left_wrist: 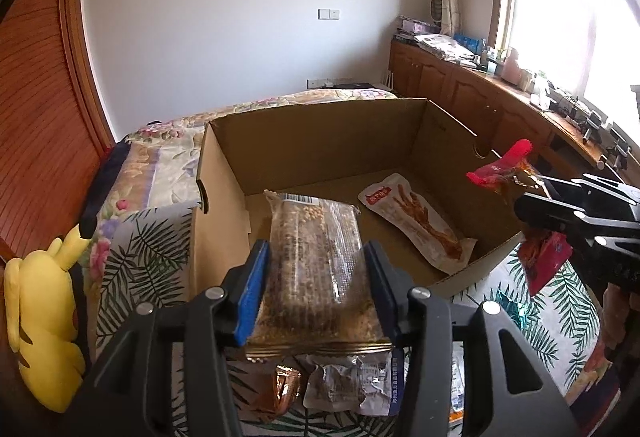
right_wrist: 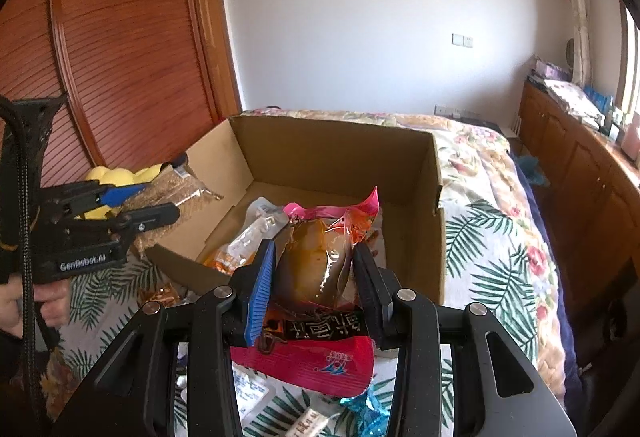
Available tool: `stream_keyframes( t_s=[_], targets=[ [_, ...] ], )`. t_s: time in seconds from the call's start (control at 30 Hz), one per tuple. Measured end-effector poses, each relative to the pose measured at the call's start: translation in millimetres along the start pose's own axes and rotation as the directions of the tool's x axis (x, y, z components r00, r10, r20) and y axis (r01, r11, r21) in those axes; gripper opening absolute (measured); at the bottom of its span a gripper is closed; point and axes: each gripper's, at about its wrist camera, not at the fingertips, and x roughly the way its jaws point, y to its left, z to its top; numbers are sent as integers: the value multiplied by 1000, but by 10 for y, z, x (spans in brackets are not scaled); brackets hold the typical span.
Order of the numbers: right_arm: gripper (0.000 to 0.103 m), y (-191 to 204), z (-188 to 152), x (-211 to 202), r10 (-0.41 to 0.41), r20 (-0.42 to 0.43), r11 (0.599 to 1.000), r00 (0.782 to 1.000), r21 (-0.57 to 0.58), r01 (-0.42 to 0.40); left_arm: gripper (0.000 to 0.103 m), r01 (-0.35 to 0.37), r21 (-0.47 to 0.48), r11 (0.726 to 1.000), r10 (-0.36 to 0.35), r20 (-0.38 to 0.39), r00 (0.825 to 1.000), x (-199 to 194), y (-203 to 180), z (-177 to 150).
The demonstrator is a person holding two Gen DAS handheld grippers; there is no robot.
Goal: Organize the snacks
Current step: 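Lift both snacks into the box and open both tools to release, then withdraw both tools from the box toward the remaining packets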
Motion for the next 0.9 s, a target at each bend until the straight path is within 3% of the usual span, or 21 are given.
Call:
stream_keyframes(
  t_s=[0.57, 0.9],
  targets=[
    [38, -50, 159, 324, -38, -33, 996, 999, 74, 40, 53, 0, 9, 1000, -1, 20, 1000, -96, -28, 6],
    [38, 42, 10, 150, -7, -2, 999, 1000, 47, 7, 54, 16, 25, 1000, -17, 48, 999, -268, -72, -75]
  ],
)
